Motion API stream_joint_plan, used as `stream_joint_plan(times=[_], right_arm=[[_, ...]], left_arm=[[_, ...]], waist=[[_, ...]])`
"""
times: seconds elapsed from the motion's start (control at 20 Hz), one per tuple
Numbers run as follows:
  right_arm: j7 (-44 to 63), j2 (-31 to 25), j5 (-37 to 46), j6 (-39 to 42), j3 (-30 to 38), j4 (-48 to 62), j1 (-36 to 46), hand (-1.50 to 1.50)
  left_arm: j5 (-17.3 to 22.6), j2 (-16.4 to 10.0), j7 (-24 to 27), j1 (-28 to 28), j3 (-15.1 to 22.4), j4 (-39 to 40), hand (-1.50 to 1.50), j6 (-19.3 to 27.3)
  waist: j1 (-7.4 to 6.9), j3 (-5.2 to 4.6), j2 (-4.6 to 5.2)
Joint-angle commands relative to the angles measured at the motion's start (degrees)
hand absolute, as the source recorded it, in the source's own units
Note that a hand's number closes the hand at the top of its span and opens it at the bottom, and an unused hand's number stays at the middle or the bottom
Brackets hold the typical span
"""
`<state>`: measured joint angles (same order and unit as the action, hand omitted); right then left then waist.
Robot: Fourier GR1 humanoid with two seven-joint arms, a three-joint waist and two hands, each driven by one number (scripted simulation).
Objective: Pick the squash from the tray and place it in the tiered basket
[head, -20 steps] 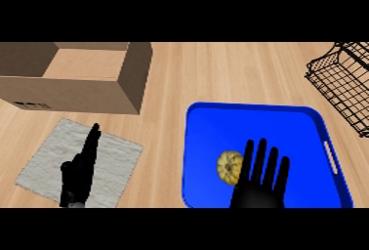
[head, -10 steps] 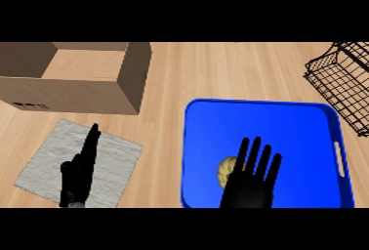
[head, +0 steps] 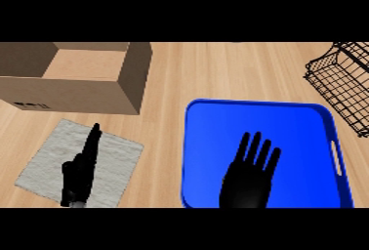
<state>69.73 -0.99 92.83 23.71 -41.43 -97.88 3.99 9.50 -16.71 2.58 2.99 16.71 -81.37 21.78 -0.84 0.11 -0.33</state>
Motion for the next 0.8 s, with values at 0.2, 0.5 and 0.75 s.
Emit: stream_joint_plan(times=[0.2, 0.5, 0.75], right_arm=[[15.42, 0.94, -5.19, 4.23, 2.47, 3.61, 2.53, -1.50], [15.45, 0.96, -6.46, 0.49, 3.52, 6.53, 1.71, -1.50], [15.46, 0.97, -8.71, 0.58, 3.37, 6.92, 3.40, -1.50]], left_arm=[[-0.32, 1.29, 0.38, 1.73, 0.71, 1.99, 0.00, -0.37], [-0.85, 0.34, -4.44, -1.44, -0.22, 0.70, 0.00, 0.36], [-1.28, 1.62, -4.15, -2.07, 0.05, 2.42, 0.00, 0.30]], waist=[[0.06, -0.16, 0.53], [0.40, -0.09, 0.51], [0.48, -0.12, 0.51]])
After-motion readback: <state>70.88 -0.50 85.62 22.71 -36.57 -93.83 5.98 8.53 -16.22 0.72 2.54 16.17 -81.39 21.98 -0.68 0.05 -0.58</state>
